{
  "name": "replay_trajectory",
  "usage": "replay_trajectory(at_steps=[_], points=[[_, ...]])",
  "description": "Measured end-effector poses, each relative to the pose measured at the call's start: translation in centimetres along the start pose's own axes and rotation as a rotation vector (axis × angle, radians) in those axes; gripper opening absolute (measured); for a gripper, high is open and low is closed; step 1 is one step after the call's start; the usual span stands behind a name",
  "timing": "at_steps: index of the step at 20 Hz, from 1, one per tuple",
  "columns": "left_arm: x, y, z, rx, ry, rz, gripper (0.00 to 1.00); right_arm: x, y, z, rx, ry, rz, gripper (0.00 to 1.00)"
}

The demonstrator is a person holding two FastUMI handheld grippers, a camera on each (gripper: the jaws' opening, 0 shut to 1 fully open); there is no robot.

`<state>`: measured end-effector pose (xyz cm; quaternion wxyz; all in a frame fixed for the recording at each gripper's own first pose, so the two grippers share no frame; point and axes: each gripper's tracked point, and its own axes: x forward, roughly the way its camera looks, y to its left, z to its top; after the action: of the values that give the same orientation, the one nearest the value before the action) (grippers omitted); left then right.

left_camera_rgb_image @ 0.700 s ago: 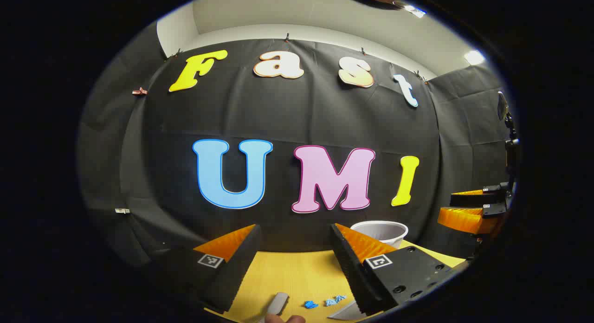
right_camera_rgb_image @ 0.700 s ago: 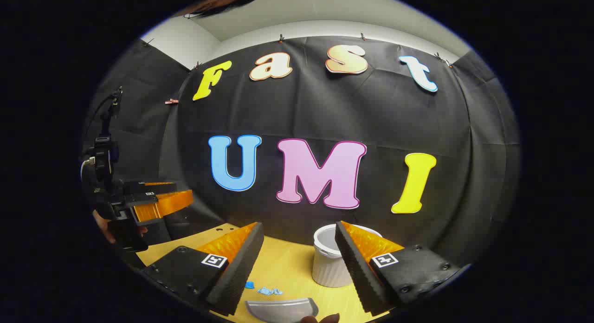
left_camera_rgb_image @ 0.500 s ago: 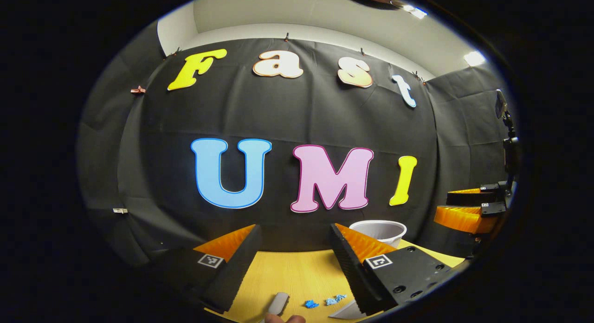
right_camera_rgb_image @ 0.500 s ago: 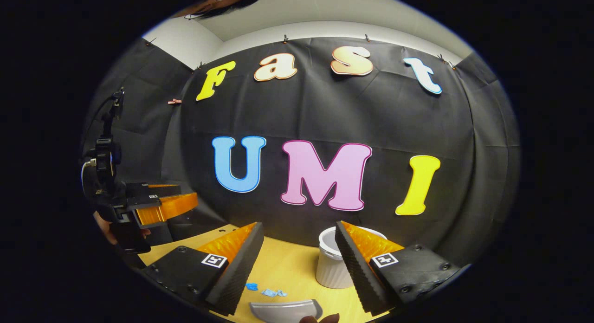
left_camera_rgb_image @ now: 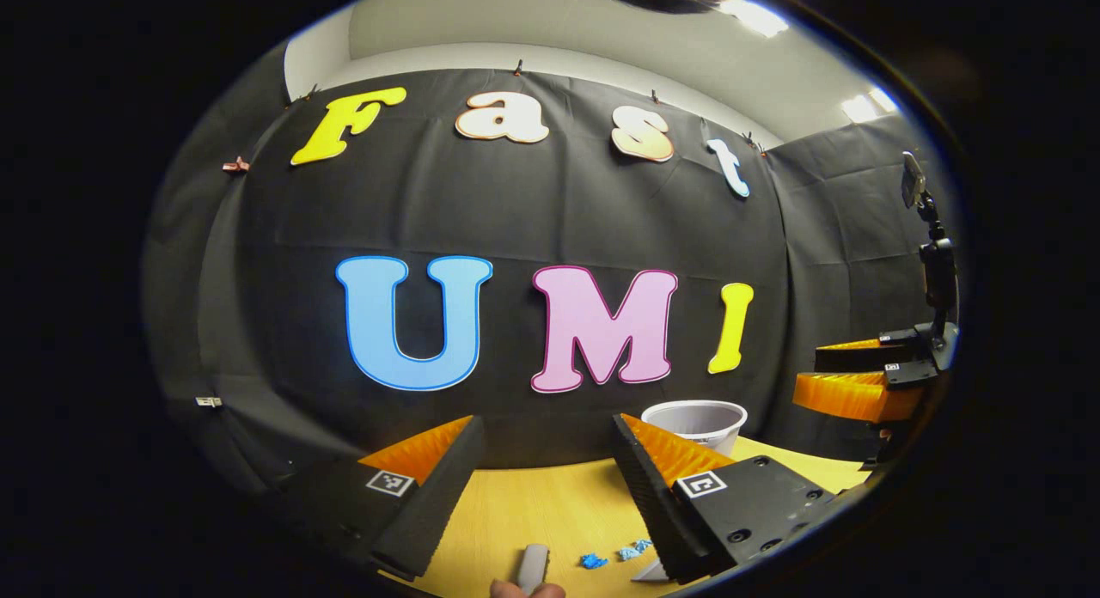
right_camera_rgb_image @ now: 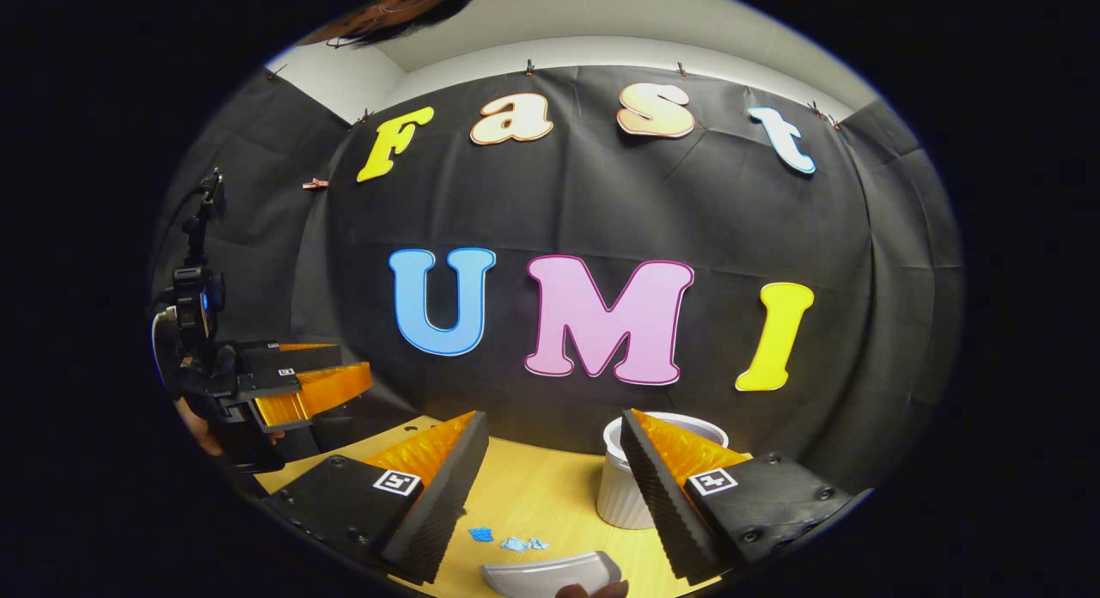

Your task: Pick up the small broom and dustpan from the desktop, sweep the trash into the dustpan with the broom, and then empty the trash into the garbage bin.

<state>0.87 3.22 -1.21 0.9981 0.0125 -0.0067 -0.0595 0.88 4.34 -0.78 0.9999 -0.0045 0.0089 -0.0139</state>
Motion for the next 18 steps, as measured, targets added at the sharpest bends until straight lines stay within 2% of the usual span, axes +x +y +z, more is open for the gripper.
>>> replay_trajectory(at_steps=[2,4,8,12,18], points=[[0.5,0.1,-0.7,-0.006,0.012,-0.002,0.95,-0.7,-0.2,-2.2,-0.018,0.071,0.041,0.97],[0.9,0.0,-1.3,-0.018,0.023,0.001,0.95,-2.3,-1.5,-5.7,-0.028,0.192,0.086,0.97],[2.0,0.2,-2.8,-0.02,0.052,0.041,0.95,-6.4,-4.6,-15.8,-0.056,0.5,0.127,0.98],[2.6,0.0,-4.0,-0.024,0.081,0.065,0.95,-10.0,-4.8,-25.4,-0.045,0.755,0.178,0.98],[2.0,0.2,-5.2,-0.003,0.117,0.096,0.95,-11.3,-4.1,-35.3,-0.077,1.004,0.261,0.97]])
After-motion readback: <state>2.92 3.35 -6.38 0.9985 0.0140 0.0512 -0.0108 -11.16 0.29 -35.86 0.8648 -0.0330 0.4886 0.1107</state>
